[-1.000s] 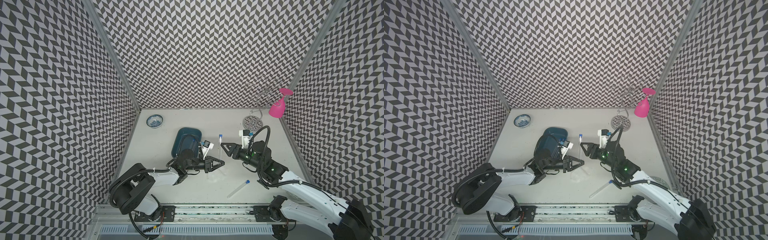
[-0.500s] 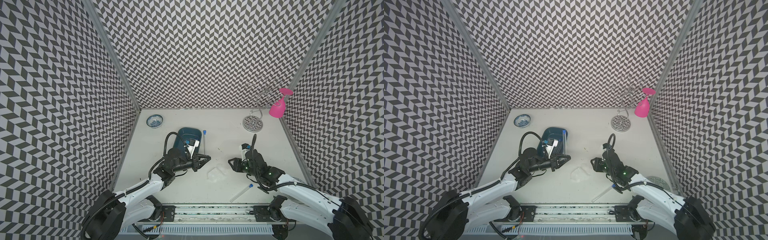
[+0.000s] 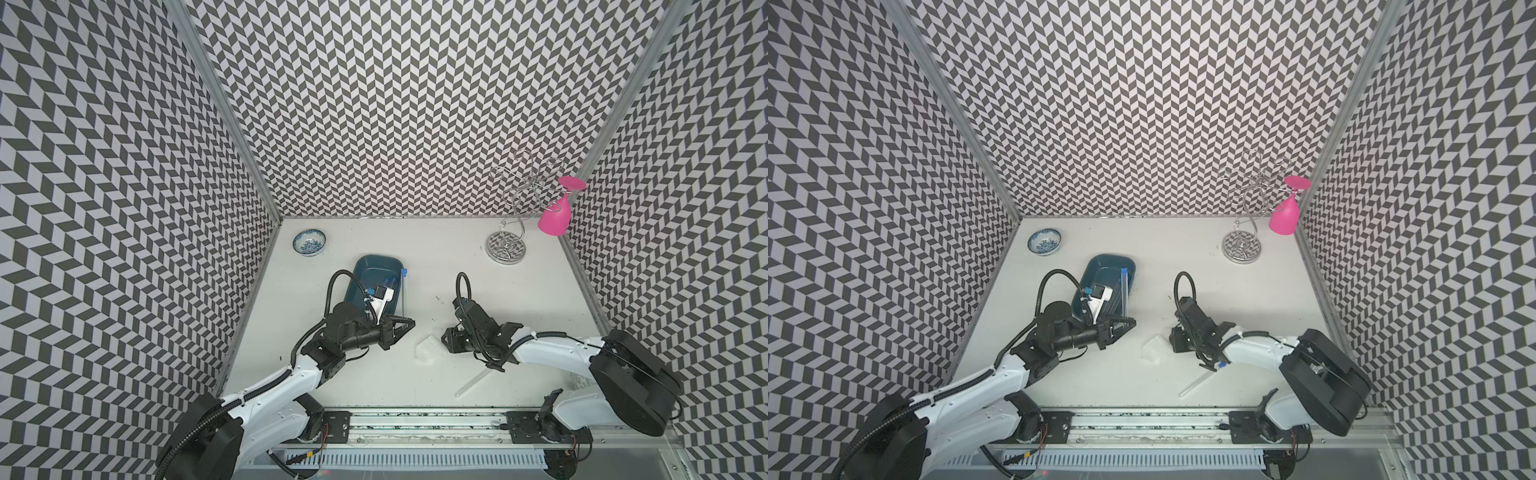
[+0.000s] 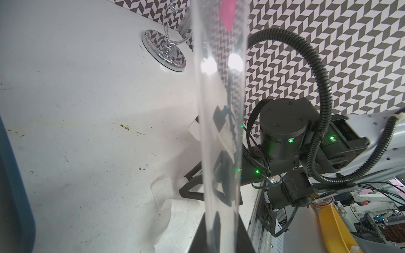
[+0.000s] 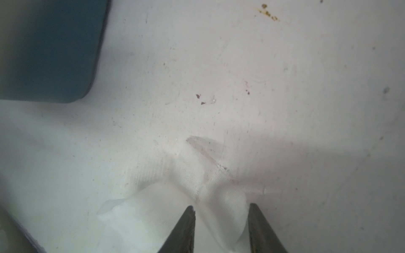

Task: Wipe the exteriors of test tubes
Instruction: Pick up the cleaning item at the center of the board.

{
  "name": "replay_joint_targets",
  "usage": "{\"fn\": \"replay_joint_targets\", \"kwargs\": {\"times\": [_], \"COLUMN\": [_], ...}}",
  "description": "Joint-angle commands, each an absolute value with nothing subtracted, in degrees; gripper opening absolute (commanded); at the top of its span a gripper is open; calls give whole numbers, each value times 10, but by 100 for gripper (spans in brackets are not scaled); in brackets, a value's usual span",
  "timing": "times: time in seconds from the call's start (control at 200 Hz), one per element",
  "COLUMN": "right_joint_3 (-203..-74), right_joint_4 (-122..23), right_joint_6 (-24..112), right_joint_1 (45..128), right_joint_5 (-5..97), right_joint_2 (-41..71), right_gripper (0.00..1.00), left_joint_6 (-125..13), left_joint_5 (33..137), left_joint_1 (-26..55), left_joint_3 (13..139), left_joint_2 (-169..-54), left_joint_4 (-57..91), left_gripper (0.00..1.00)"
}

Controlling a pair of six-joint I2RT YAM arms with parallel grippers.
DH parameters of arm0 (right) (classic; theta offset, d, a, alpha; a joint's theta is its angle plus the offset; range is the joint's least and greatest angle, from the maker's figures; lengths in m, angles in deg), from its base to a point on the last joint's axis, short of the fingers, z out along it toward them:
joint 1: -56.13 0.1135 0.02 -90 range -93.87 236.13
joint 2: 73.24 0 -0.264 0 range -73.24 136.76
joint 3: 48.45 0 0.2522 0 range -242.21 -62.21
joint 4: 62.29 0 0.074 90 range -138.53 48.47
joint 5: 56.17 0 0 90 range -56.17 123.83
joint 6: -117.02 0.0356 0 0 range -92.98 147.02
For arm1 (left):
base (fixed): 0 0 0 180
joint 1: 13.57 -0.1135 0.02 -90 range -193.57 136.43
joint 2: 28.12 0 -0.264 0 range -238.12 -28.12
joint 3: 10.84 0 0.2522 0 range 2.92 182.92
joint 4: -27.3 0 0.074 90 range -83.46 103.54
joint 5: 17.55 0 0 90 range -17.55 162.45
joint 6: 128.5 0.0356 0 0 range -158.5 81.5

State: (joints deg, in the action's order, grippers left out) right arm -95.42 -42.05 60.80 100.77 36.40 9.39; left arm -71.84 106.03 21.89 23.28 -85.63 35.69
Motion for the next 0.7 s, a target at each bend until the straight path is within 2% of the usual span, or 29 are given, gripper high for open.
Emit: {"fn": "replay_joint_targets", "kwargs": {"times": [0.0, 0.215, 0.401, 0.696], "right_joint_3": [-955, -939, -973, -1101], "right_joint_4": [-423, -443, -445, -421], "right_joint_6": [604, 631, 638, 593], "right_joint_1": [1014, 1018, 1011, 975], "right_joint_5": [350, 350, 363, 359], "right_joint_2": [116, 99, 24, -108], "right_gripper": [27, 0, 0, 0], "left_joint_6": [-710, -709, -705, -700], "left_joint_5": [1054, 1053, 1056, 1075], "left_joint_1": [214, 214, 213, 228], "left_joint_3": [229, 230, 237, 283], "left_joint_2": [-853, -856, -864, -919], "left_joint_4": [355, 355, 343, 335], "left_gripper": [10, 10, 10, 10]}}
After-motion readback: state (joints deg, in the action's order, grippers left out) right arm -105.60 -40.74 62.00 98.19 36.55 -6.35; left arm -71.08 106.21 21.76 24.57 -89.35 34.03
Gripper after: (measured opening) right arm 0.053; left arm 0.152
